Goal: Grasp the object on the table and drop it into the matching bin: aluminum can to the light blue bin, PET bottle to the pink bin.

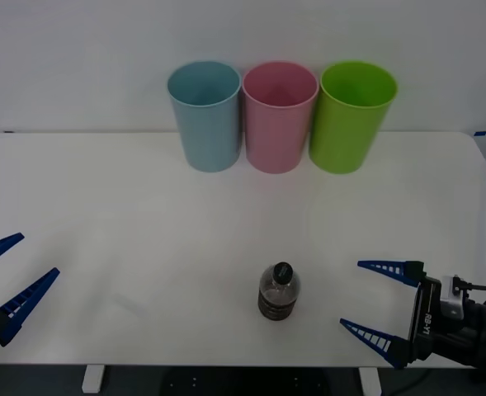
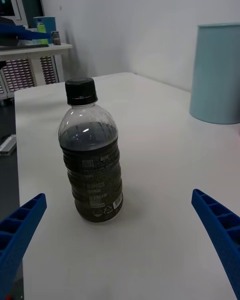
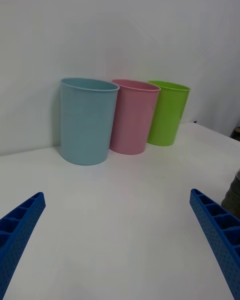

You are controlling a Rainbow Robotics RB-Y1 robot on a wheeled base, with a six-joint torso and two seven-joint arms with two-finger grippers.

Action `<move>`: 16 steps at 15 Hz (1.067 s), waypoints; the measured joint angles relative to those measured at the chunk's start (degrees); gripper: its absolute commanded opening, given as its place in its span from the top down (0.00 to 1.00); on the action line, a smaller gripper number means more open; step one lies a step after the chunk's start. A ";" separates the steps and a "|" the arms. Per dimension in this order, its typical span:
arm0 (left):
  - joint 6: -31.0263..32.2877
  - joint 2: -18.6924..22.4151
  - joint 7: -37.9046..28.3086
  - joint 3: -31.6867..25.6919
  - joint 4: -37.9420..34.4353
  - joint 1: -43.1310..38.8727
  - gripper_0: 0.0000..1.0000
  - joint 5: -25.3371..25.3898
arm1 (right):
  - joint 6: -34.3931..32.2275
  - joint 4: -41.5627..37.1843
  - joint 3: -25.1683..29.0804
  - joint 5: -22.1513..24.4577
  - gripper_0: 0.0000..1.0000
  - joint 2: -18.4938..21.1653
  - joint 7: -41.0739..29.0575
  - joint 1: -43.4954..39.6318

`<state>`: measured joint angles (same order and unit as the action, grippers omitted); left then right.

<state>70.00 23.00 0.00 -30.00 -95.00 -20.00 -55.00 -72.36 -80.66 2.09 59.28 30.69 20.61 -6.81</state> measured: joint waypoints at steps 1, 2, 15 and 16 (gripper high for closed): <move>0.00 0.00 0.00 0.00 0.00 0.00 0.00 0.00 | 0.90 -0.01 -1.10 0.25 0.00 0.02 0.49 0.35; 0.00 0.00 0.00 0.00 0.00 0.00 0.00 0.00 | 1.96 -0.01 -2.22 0.36 0.00 0.04 0.99 0.64; 0.00 0.00 0.00 0.00 0.00 0.00 0.00 0.00 | 13.89 -0.01 -14.63 1.50 0.00 -2.02 6.48 4.28; 0.00 0.00 0.00 0.00 0.00 0.00 0.00 0.00 | 14.60 -0.01 -14.65 2.37 0.00 -3.00 6.53 4.51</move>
<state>70.00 23.00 0.00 -30.00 -95.00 -20.00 -55.00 -57.76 -80.67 -12.56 61.66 27.68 27.14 -2.30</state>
